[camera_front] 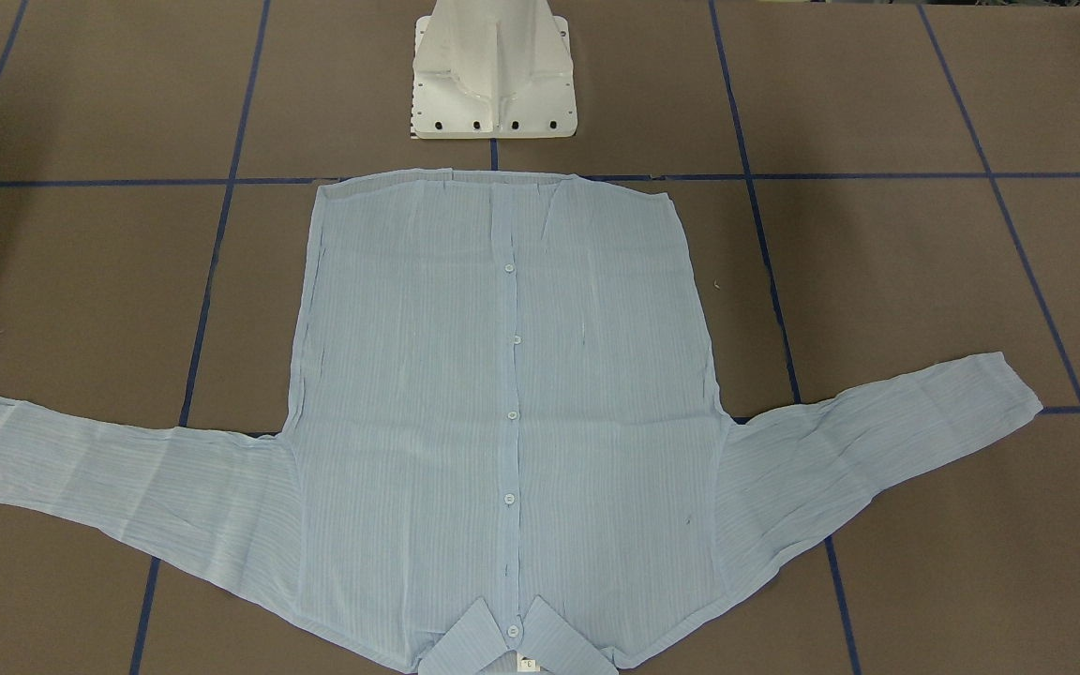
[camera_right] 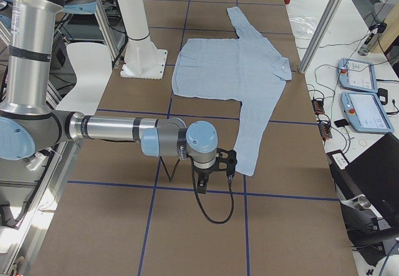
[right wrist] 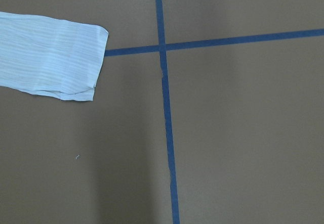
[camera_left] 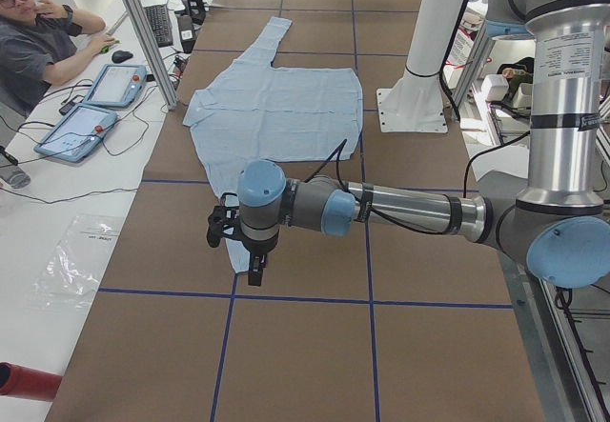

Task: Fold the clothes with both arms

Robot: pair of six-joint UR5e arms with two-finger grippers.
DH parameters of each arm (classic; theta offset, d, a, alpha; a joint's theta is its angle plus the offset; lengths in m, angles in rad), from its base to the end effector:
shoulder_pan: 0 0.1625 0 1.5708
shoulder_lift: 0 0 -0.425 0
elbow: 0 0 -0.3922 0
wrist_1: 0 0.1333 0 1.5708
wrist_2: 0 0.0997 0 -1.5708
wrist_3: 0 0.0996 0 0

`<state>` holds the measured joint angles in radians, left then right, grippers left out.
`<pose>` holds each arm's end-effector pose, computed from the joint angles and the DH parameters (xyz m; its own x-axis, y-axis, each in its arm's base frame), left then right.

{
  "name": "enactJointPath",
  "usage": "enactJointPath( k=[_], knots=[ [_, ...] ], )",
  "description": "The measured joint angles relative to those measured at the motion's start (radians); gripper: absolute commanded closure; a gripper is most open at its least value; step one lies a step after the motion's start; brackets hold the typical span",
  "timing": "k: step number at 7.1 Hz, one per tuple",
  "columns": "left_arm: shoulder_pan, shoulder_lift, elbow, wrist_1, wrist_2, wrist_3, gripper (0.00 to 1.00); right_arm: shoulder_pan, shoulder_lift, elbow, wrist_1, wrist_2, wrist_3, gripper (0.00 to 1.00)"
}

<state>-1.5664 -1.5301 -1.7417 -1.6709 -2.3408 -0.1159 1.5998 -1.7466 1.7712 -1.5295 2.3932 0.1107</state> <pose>-0.0618 -0.4853 0.5831 0.7129 0.0484 -0.6996 0.0787 0.9858 0.1484 0.0725 -0.4198 0.6324 0.6742 0.0819 0.7340 -0.1040 0.9945 -0.0153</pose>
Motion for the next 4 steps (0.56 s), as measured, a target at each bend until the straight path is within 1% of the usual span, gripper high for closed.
enactJointPath(
  k=[1, 2, 3, 4],
  knots=[
    [0.005, -0.023, 0.004, -0.025, 0.0, -0.003, 0.01, -0.01, 0.029, -0.012, 0.008, 0.005, 0.002, 0.0],
    [0.014, -0.046, 0.017, -0.063, -0.002, -0.003, 0.01, -0.034, 0.061, -0.056, 0.052, 0.021, 0.003, 0.0],
    [0.025, -0.055, 0.041, -0.11, -0.006, -0.004, 0.01, -0.071, 0.108, -0.14, 0.147, 0.041, 0.014, 0.0],
    [0.034, -0.06, 0.06, -0.16, -0.019, -0.014, 0.01, -0.119, 0.168, -0.25, 0.278, 0.054, 0.067, 0.0]
  ],
)
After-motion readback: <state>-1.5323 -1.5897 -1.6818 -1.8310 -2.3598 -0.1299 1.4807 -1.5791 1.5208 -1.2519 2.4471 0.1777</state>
